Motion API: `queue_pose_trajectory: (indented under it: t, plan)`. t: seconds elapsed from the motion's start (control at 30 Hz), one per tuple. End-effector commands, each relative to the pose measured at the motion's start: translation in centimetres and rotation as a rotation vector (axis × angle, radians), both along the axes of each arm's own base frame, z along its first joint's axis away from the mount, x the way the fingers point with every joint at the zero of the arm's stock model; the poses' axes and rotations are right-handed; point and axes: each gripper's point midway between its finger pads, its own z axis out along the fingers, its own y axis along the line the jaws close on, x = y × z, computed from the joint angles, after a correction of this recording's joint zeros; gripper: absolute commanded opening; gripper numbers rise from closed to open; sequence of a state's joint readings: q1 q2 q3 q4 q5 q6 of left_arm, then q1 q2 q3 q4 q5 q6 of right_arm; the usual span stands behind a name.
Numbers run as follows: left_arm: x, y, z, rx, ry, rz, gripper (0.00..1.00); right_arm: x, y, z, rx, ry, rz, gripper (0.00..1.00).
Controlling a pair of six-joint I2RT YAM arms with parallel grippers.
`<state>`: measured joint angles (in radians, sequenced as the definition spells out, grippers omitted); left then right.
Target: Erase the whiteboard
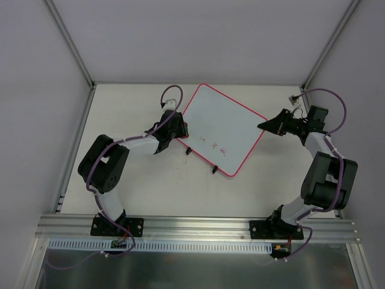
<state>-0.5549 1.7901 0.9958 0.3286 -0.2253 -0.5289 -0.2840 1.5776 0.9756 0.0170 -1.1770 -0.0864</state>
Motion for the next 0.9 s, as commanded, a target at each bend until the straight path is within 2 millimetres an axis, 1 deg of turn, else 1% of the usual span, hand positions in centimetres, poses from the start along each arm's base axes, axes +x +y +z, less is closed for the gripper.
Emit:
queue_pose_trajectory:
  t: [0.0,0.03,0.07,0.17,0.2,0.27,0.3,0.4,0.43,0.57,0.63,0.7,0.8,0.83,0.87]
  plan:
    - [-3.8,2.3,-6.7,0.137,0.211,0.001,0.0,1.5,-1.2,-1.1,-0.148,-0.117,-0.045,0.0]
    - [-3.9,1.7,-6.4,0.133,0.203,-0.015,0.0,1.5,-1.2,-1.0,-0.148,-0.119,-0.045,0.0]
    - [-4.4,0.3,-6.1,0.137,0.187,-0.057,0.0,1.5,-1.2,-1.1,-0.148,-0.117,-0.045,0.0]
    - [-5.3,-2.8,-5.7,0.125,0.163,-0.142,0.0,1.5,-1.1,-1.1,-0.146,-0.118,-0.043,0.0]
    - [-6.4,-4.6,-5.6,0.123,0.156,-0.194,0.0,1.5,-1.1,-1.2,-0.145,-0.114,-0.043,0.0]
    - [-7.5,-7.0,-5.8,0.115,0.154,-0.259,0.0,1.5,-1.1,-1.2,-0.146,-0.117,-0.045,0.0]
    - [-8.9,-8.8,-5.8,0.113,0.153,-0.312,0.0,1.5,-1.1,-1.3,-0.146,-0.115,-0.046,0.0]
    - [-11.5,-12.3,-6.7,0.099,0.178,-0.408,0.0,1.4,-1.1,-1.4,-0.147,-0.113,-0.047,0.0]
    - [-13.4,-14.1,-6.9,0.101,0.18,-0.467,0.0,1.5,-1.1,-1.4,-0.144,-0.114,-0.047,0.0]
    - [-16.4,-18.5,-7.6,0.132,0.165,-0.616,0.0,1.5,-1.0,-1.5,-0.143,-0.112,-0.044,0.0]
    - [-16.7,-19.0,-7.5,0.132,0.165,-0.622,0.0,1.4,-0.9,-1.5,-0.142,-0.111,-0.042,0.0]
    - [-16.6,-18.5,-7.5,0.141,0.165,-0.595,0.0,1.4,-0.9,-1.4,-0.143,-0.114,-0.041,0.0]
    - [-15.7,-16.6,-7.3,0.169,0.148,-0.525,0.0,1.4,-0.8,-1.5,-0.143,-0.111,-0.041,0.0]
    - [-15.6,-15.6,-7.7,0.18,0.157,-0.498,0.0,1.4,-0.8,-1.6,-0.142,-0.109,-0.041,0.0]
    - [-15.0,-14.9,-7.2,0.171,0.151,-0.455,0.0,1.4,-0.7,-1.5,-0.143,-0.112,-0.038,0.0]
